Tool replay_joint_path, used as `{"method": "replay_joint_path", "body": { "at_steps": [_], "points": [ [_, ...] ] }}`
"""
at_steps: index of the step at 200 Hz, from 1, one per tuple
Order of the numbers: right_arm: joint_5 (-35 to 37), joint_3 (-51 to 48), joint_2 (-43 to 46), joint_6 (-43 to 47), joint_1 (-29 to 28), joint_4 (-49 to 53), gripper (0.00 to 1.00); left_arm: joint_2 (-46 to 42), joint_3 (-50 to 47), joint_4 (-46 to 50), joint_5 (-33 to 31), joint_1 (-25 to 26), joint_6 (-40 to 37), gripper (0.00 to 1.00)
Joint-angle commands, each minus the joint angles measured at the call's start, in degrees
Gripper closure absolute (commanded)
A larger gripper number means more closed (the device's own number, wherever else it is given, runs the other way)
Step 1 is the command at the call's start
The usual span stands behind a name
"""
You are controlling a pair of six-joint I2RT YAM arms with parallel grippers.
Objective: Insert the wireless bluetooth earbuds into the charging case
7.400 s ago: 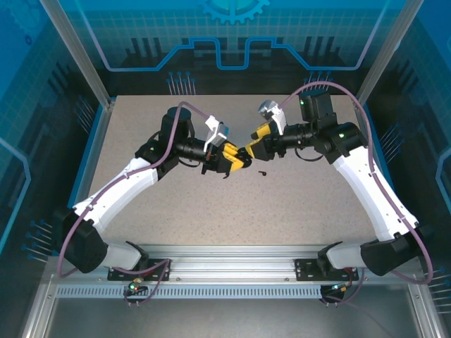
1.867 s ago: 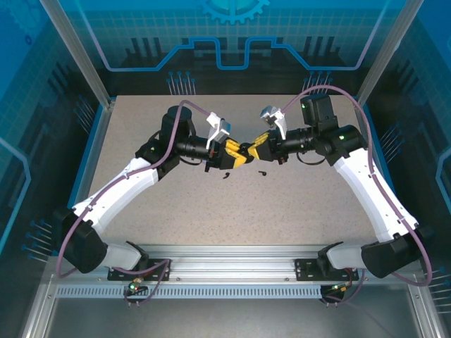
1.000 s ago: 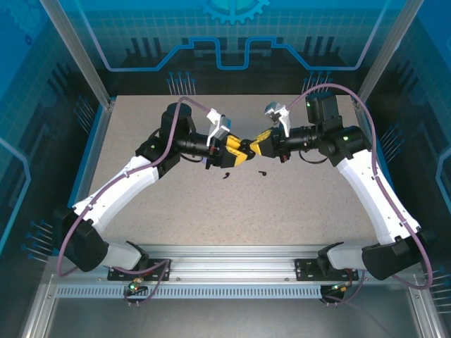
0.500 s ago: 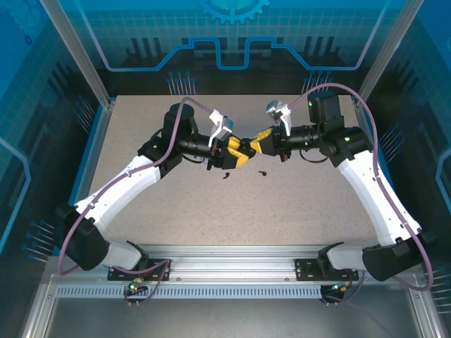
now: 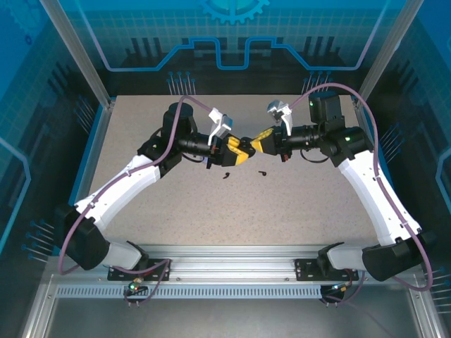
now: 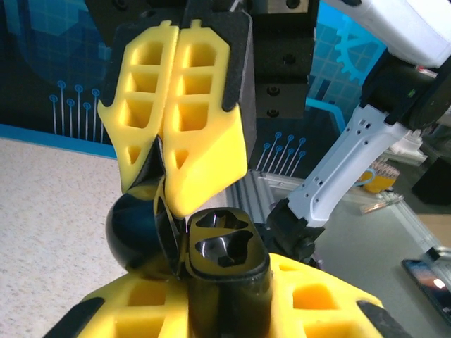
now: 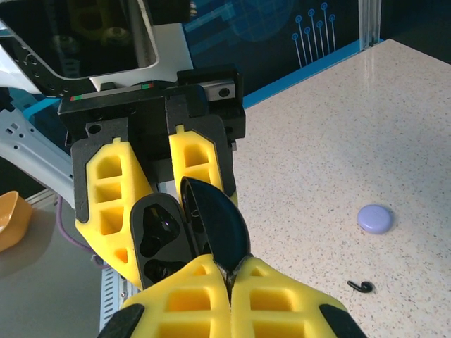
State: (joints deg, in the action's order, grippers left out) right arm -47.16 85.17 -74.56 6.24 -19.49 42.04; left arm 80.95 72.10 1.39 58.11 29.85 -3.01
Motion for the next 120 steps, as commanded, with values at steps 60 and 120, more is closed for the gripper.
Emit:
{"method": "replay_joint_path", "body": {
  "at_steps": [60, 120],
  "points": [
    [-4.57, -0.68, 2.68, 1.85, -0.62, 1.90, 0.98, 2.14, 2.18, 0.70, -1.29, 0.20, 0.66, 1.00],
    [-6.06, -0.51, 2.76, 2.32, -1.08, 2.27, 1.00, 2.27, 2.13, -0.75, -1.40, 0.17, 2.18, 0.78]
  ]
}}
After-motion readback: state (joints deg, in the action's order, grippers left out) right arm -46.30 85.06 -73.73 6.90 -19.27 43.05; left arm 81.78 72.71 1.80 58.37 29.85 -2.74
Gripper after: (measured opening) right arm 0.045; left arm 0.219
